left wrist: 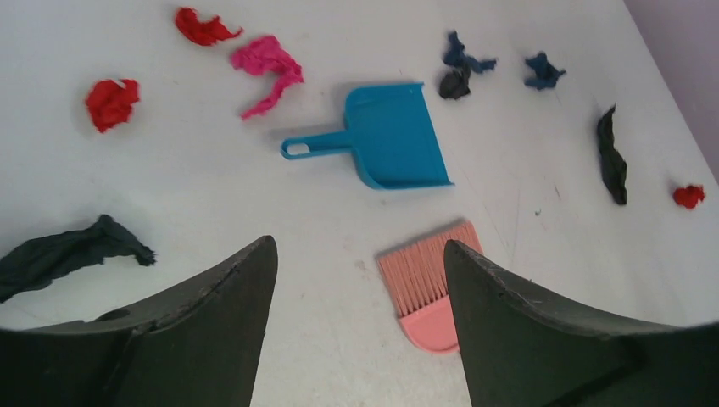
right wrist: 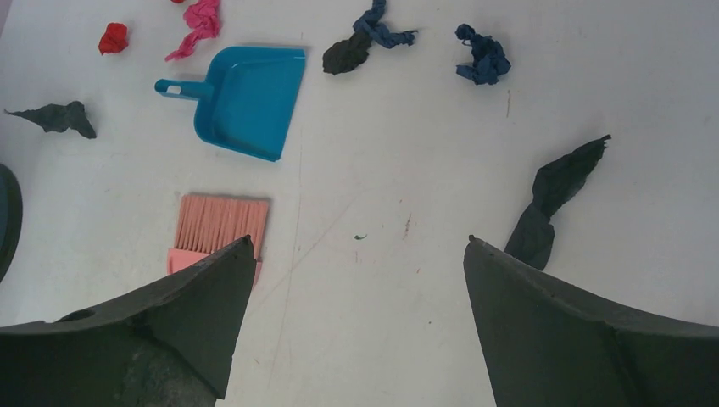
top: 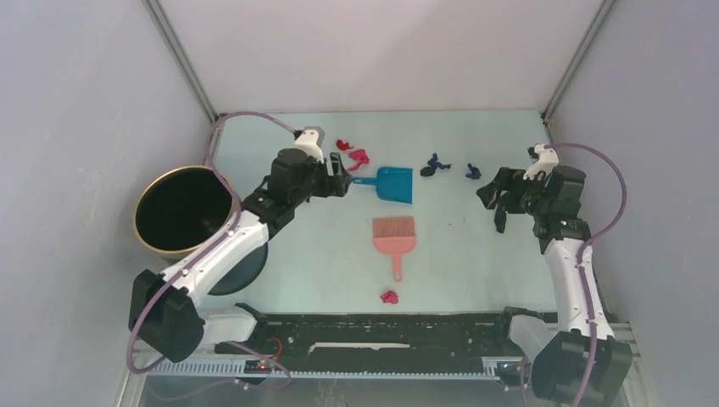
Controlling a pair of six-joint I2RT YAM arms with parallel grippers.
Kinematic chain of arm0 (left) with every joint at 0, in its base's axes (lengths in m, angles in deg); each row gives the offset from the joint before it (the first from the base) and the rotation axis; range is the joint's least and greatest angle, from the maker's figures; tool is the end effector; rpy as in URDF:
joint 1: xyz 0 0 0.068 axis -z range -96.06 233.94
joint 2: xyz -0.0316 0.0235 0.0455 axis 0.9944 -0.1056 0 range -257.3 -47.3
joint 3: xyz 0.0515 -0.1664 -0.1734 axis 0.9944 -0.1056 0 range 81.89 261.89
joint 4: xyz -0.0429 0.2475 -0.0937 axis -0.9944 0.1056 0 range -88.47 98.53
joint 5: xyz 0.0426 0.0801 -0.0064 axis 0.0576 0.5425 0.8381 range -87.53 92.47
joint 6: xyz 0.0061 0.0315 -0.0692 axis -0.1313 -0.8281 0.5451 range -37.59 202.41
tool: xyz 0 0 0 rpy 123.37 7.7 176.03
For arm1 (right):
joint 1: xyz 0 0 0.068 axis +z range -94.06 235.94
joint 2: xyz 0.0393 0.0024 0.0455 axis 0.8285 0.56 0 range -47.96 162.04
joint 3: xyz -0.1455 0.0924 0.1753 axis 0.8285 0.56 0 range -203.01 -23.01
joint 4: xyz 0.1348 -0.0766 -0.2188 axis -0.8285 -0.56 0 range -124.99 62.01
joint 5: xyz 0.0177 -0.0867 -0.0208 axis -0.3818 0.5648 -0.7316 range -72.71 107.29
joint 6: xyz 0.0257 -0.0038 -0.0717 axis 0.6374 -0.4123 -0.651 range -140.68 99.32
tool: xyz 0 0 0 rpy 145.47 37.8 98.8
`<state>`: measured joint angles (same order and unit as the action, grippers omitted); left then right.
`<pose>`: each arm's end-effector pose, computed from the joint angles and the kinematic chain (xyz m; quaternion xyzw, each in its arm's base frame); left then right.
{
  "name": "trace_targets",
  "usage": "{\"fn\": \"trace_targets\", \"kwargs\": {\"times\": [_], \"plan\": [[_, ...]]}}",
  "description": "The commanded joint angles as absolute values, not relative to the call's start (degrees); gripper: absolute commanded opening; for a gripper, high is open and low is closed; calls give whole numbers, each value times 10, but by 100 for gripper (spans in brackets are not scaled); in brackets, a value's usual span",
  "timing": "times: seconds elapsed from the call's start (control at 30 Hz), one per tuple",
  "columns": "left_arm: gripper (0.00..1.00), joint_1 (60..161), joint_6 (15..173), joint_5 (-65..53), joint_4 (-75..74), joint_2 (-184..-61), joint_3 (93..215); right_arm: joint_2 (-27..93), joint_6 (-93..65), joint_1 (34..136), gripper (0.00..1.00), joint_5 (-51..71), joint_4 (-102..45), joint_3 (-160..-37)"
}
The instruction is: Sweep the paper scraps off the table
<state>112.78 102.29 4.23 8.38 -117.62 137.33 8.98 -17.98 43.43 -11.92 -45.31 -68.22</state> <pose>0.2886 -0.1566 0.2776 0.0561 0.8258 -0.2198 0.5164 0.2649 -0.0265 0.2555 -0.0164 0.8436 0.1745 0.5076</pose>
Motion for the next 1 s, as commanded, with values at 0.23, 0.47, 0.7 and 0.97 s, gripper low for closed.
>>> {"fn": "trace_targets", "kwargs": {"times": [0.23, 0.47, 0.7, 0.97], "plan": [[81, 1217, 911, -19, 164, -1268, 1443, 101, -319, 447, 100, -281, -502, -691], [68, 1297, 909, 54, 191, -1371, 1469, 109, -337, 471, 97, -267, -507, -691], [68, 1321, 953, 92, 207, -1461, 1507, 109, -345, 479, 96, -270, -512, -692], [57, 1292, 1060, 121, 191, -1487, 1509, 103, -349, 481, 95, -271, -513, -692]]}}
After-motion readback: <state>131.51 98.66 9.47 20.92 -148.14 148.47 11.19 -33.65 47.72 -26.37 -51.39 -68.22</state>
